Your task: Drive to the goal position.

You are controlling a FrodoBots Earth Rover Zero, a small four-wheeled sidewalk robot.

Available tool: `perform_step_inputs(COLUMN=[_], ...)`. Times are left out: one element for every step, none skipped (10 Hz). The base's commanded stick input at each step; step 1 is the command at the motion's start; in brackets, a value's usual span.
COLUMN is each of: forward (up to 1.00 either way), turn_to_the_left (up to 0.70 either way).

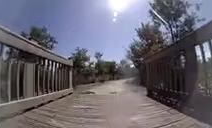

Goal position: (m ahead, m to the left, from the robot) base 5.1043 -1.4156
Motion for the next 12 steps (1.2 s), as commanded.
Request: perform_step_inputs(forward=[0.45, 0.45, 0.45, 0.45, 0.45, 0.45, 0.45, 0.45, 0.45, 0.45, 0.45, 0.45], turn_to_the_left=[0.0, 0.0, 0.0, 0.0, 0.0, 0.0, 0.0, 0.0, 0.0, 0.0, 0.0, 0.0])
